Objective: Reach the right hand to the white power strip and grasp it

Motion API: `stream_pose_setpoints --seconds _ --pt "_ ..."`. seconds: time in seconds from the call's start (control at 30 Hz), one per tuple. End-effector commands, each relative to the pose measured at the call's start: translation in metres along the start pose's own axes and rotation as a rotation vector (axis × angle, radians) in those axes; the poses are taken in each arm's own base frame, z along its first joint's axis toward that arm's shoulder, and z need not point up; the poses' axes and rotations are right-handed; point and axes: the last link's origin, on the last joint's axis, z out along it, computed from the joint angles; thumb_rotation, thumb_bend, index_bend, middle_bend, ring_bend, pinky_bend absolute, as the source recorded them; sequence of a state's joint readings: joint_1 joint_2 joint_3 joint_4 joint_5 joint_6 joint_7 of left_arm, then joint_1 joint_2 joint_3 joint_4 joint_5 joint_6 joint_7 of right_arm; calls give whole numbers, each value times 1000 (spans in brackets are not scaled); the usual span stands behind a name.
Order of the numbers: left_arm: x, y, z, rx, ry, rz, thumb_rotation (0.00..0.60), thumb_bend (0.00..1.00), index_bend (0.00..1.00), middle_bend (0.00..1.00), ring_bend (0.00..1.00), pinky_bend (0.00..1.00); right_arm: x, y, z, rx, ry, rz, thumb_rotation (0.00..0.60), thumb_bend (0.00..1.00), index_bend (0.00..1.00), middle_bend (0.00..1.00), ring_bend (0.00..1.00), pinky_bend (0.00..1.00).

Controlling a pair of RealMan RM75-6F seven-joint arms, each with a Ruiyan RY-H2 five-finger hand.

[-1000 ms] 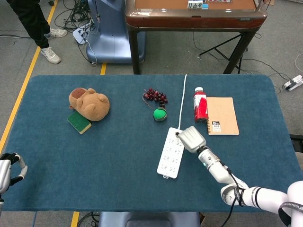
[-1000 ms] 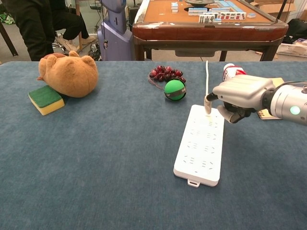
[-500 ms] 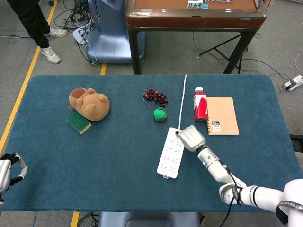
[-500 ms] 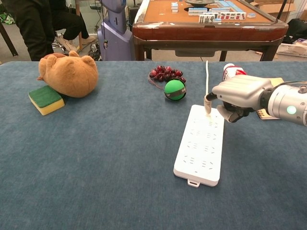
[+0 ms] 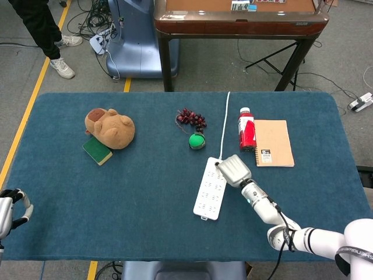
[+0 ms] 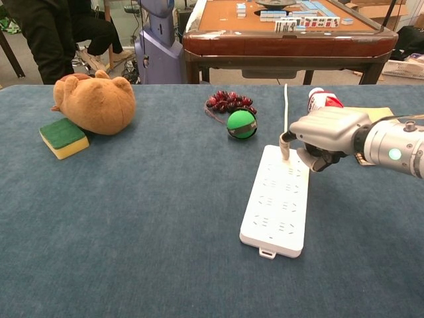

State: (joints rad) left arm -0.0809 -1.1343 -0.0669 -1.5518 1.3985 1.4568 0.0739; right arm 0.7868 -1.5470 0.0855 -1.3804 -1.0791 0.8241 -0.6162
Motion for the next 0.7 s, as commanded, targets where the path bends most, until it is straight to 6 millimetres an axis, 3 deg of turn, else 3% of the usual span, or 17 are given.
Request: stream_pose_setpoints --seconds 0.03,0.33,0.7 --pt "0 0 0 0 -1 -1 600 398 479 500 387 585 -2 0 0 -2 -6 -3 600 698 349 1000 1000 1000" --pt "-1 0 0 1 -2 2 600 397 479 500 387 585 -4 1 2 -8 -14 0 600 698 349 1000 1000 1000" --pt "-2 0 1 1 -6 9 600 397 480 500 387 585 32 16 -30 -28 117 23 600 698 349 1000 1000 1000"
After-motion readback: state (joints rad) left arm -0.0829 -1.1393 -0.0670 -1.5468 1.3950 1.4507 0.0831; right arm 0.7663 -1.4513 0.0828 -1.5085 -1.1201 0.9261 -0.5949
